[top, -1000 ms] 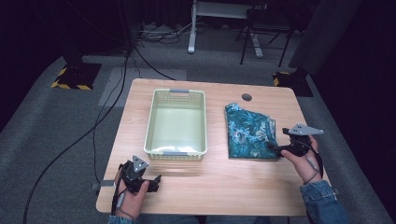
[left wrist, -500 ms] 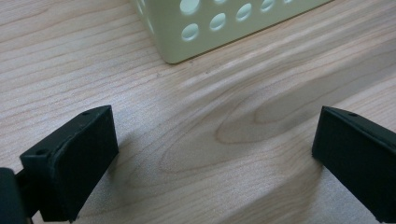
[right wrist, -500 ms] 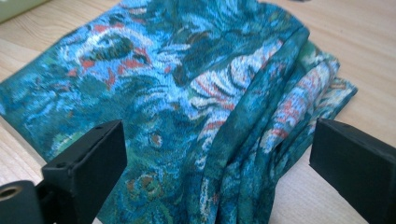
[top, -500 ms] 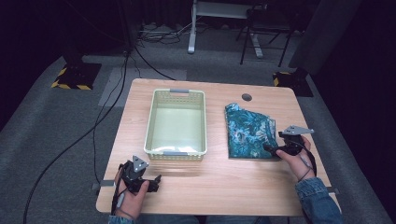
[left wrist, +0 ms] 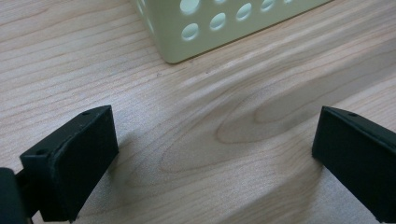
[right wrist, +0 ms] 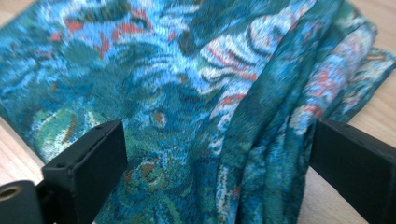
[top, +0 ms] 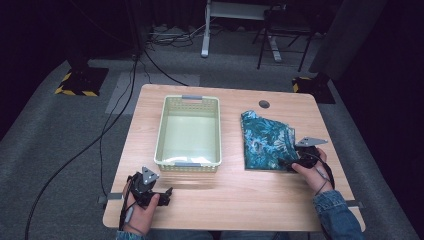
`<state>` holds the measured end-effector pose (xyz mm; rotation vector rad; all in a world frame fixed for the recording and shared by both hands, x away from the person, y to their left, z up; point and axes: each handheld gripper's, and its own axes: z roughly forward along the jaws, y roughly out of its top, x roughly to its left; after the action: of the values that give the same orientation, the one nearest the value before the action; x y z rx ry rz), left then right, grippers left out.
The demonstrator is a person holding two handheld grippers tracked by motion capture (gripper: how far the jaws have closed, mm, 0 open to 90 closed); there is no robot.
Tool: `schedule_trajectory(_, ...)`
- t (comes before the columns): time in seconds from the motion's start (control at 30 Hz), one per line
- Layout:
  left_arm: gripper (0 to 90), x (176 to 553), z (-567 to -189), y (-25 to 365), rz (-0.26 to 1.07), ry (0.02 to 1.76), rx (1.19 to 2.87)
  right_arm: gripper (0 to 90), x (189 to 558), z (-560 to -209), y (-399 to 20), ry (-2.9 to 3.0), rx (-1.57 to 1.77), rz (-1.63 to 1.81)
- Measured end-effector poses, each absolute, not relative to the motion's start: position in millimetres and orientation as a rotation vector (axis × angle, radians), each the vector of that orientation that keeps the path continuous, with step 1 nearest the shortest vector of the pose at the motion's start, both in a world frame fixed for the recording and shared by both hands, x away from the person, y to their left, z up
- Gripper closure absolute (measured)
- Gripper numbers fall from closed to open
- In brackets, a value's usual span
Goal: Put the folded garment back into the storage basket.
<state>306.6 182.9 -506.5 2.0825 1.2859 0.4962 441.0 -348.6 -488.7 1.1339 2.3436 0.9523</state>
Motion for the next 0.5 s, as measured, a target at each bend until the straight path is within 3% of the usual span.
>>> schedule_trajectory(0.5, 0.0, 306.2, -506.6, 183.0, 0.496, 1.284, 2.083, 0.7, 444.7, -498.5, -346.6, 2.366, 1.199, 0.908)
